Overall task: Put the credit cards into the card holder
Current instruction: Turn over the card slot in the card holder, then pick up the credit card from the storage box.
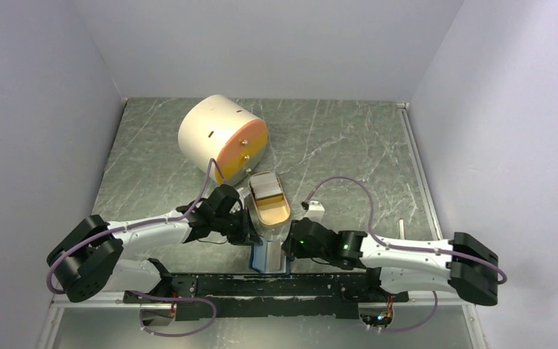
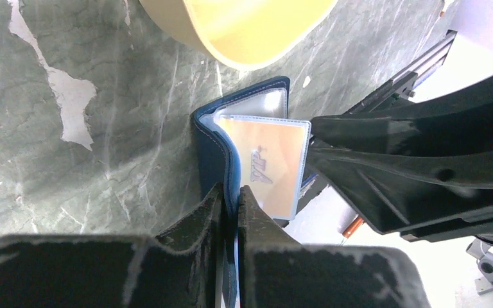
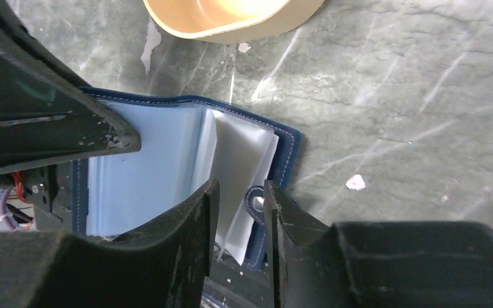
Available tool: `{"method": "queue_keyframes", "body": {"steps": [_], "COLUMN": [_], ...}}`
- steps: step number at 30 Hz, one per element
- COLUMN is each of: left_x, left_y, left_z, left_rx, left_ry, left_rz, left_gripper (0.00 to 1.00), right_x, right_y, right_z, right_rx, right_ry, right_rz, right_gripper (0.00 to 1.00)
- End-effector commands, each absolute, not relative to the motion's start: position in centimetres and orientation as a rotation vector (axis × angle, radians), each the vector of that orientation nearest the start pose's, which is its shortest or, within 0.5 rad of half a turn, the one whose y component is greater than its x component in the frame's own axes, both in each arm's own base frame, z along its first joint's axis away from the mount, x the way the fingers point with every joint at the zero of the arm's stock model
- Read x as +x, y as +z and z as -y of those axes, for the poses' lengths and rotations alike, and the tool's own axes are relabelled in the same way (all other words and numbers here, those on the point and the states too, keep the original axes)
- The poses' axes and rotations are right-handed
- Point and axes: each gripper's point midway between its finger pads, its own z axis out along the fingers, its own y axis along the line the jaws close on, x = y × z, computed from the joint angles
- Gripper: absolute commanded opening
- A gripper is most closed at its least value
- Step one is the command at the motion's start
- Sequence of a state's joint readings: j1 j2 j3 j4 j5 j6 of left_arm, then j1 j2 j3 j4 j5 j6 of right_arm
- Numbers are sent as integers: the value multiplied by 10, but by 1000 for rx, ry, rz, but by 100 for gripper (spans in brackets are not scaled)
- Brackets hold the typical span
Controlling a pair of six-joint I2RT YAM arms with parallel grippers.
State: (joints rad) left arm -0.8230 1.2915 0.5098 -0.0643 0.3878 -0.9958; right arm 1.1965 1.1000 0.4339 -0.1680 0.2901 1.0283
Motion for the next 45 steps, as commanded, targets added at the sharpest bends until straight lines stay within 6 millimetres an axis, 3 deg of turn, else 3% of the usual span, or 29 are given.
{"method": "queue_keyframes", "body": {"steps": [1, 5, 8, 15, 18, 21, 25, 34, 38, 45], "left_x": [132, 131, 133, 135, 135, 132, 128, 123, 123, 120], "left_y": [60, 66, 63, 62, 64, 62, 58, 54, 57, 53], "left_z": [287, 290, 285, 271, 269, 268, 268, 268, 269, 269], "left_rx": [-16, -44, -74, -82, -77, -75, -60, -39, -29, -44], "left_ry": [-1157, -1248, -1260, -1219, -1237, -1257, -1279, -1305, -1322, -1351], "left_rz": [-2749, -2718, -2717, -2715, -2696, -2695, -2699, -2699, -2687, -2686], "left_gripper": [9, 9, 15, 31, 32, 26, 24, 19, 23, 19], "right_x": [123, 123, 126, 152, 169, 185, 206, 229, 240, 262], "right_y": [64, 84, 90, 112, 124, 131, 132, 128, 120, 107], "right_z": [-242, -256, -265, -276, -280, -281, -281, -280, -286, -299], "right_rx": [-11, -6, -48, -310, -438, -525, -665, -1087, -1249, -1418], "right_ry": [672, 792, 807, 612, 503, 427, 417, 264, 188, 114], "right_rz": [-2445, -2400, -2376, -2277, -2196, -2136, -2045, -1753, -1678, -1522], "right_gripper": [36, 37, 39, 50, 51, 52, 52, 59, 64, 67]}}
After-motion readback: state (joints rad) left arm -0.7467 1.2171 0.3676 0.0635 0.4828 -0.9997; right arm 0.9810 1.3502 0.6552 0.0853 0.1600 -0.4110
